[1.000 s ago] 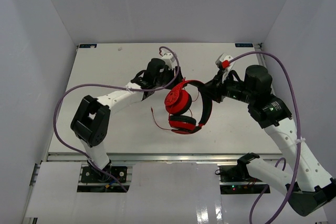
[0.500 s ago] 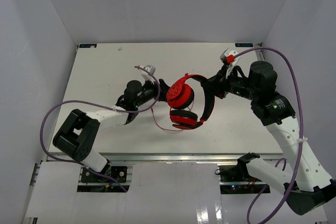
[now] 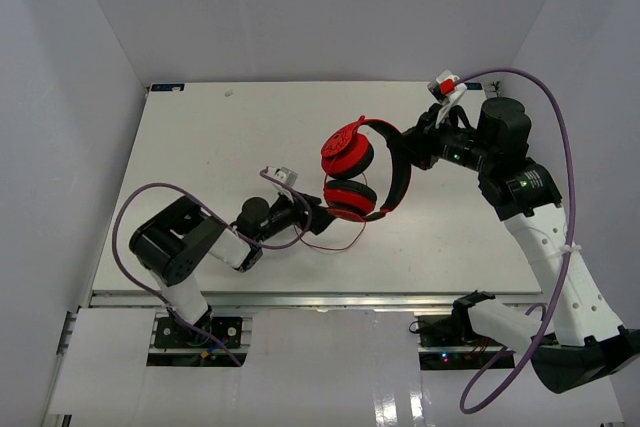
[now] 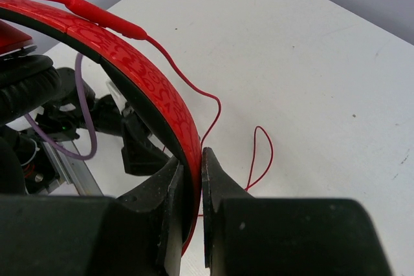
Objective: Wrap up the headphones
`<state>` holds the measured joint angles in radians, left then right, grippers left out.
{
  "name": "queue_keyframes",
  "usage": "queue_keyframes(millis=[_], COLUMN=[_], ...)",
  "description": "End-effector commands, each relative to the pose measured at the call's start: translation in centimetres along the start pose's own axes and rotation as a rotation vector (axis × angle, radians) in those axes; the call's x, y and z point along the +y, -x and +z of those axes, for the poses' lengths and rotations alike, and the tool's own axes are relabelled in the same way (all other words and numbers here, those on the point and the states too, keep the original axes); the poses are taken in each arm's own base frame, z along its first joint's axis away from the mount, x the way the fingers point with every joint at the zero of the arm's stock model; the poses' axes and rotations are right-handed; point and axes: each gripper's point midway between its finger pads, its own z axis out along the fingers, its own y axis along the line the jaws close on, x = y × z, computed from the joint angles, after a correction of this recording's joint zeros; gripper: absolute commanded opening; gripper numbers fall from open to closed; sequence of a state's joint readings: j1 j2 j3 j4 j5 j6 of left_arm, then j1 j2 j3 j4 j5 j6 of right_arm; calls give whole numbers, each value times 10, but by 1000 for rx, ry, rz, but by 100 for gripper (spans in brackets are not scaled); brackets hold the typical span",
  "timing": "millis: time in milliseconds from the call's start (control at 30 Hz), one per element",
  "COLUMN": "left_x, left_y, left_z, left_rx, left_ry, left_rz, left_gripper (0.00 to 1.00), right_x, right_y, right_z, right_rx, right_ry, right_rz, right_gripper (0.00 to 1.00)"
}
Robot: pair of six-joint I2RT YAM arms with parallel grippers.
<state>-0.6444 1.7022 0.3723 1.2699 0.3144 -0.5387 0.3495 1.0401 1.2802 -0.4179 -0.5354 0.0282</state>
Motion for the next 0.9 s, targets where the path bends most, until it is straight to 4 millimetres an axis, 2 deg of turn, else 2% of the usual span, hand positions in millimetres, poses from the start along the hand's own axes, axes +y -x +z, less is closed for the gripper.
queue_keyframes(millis=[0,133,267,433,567,700,767,867], left_x=[-59,-51,-42,-57,-59,-70,-77,-75], left_y=[72,71,76,75,73,75,69,62], left_z=[19,46,61,75,83,88,88,80], left_rx=[-341,-366,-408,-421,-422,-432,-411,-388], left_ry=[-217,-155,-128,-201,-210,-269,-312,-301], left_rz=[184,202,179,174,175,182,192,196], left_gripper=[98,98,98,98,97,90,87,87], right_x=[9,5,1,-3,-3,-4,-5,-7], right_y=[39,44,44,40,39,38,38,37], right_z=[-10,-12,-14,-14,-13,-12,-13,-14], right_rx=[-97,-103,-106,-100,-97,-94,-94,-95], right_ry=[28,24,14,3,9,6,2,-10], right_rz=[4,20,27,38,44,50,49,44], right_gripper=[8,8,8,8,8,8,8,8])
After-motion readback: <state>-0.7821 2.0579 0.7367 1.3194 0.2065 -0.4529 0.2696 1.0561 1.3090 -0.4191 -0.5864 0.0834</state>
